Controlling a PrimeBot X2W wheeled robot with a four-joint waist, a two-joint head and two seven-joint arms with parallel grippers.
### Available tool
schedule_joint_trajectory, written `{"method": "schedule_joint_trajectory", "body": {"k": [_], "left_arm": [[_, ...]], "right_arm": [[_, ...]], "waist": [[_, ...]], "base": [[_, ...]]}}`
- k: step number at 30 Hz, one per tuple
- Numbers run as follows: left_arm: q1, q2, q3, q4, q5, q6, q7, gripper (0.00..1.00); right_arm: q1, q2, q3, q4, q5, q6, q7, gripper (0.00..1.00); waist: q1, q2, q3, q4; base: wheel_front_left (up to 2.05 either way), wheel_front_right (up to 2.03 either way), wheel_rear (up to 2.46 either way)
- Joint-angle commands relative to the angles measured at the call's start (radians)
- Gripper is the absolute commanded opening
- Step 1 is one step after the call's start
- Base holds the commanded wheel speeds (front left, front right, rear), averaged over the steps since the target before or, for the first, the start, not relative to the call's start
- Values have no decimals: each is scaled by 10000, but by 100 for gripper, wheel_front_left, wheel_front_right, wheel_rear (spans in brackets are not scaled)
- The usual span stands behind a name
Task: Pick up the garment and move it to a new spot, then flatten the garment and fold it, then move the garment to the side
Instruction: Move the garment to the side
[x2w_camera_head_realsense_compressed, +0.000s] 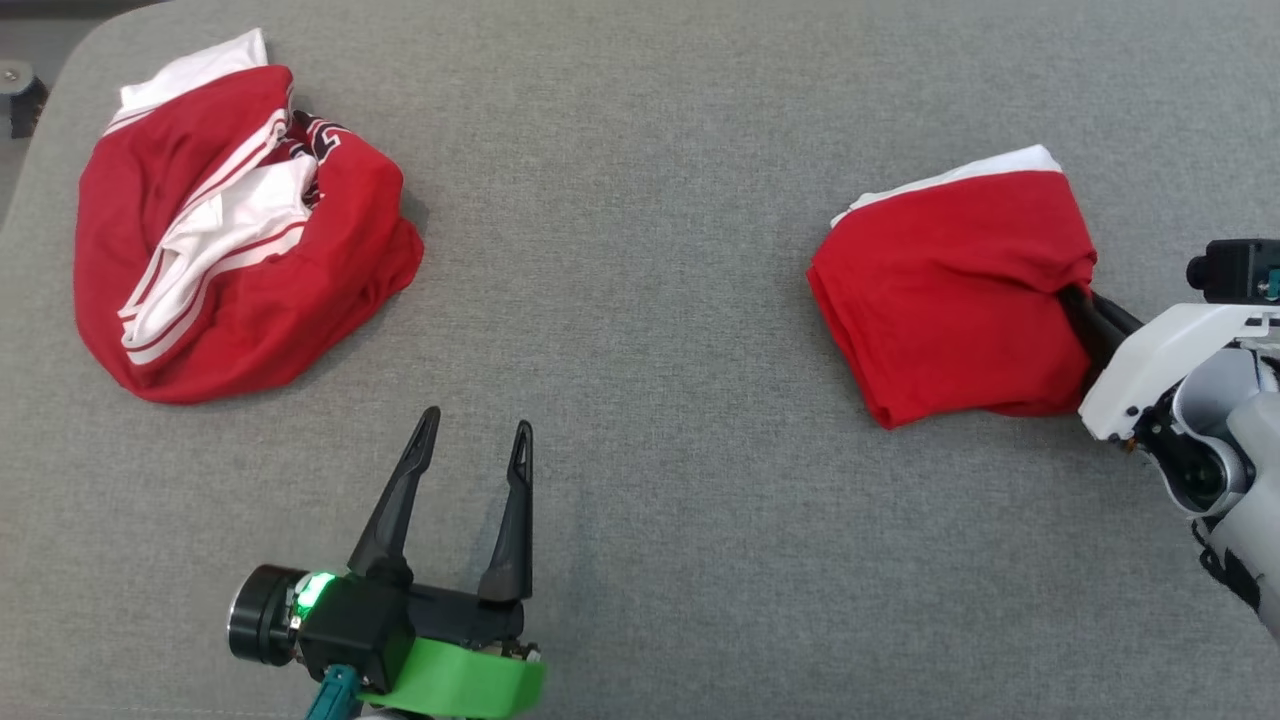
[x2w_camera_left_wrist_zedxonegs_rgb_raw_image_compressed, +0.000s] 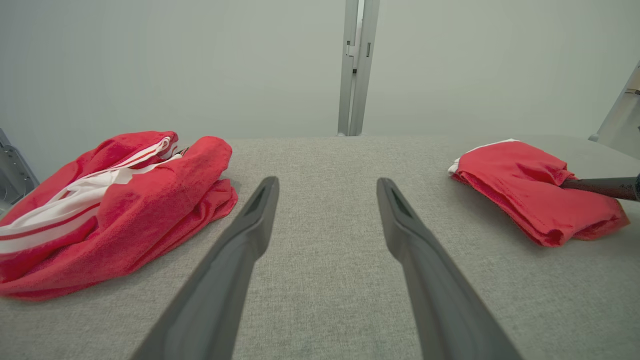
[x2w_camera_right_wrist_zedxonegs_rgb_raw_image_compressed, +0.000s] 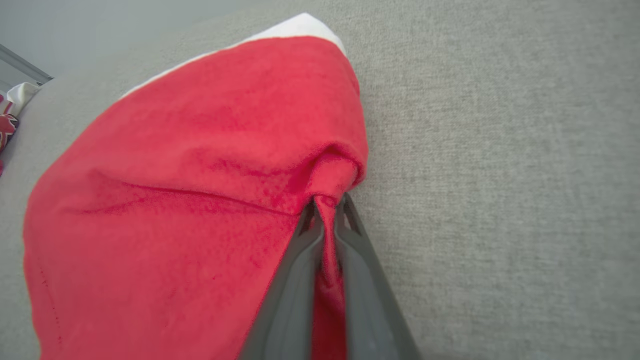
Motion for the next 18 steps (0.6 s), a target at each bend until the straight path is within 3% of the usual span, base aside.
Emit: {"method": "schedule_joint_trajectory", "body": {"k": [1,14,18], "left_arm": [[-231,32,45,-54,34,-43,-3,100],[-1467,198,244,-650,835,-744,-1,100],[-1834,386,127,-840,1048,-913,-1,100]], "right_arm": [[-196,-226,51,0,-83,-10,-191,0],[-1826,-1833,-31,355,-440,-8,-1675,0],[-2165,-2278,-271,627,-586,-8,-2040,0]], "waist": [[0,0,371,-358],[0,0,2681,-2199],[0,0,3219,-2469]], "base": [[0,0,0],[0,0,0],[0,0,0]]}}
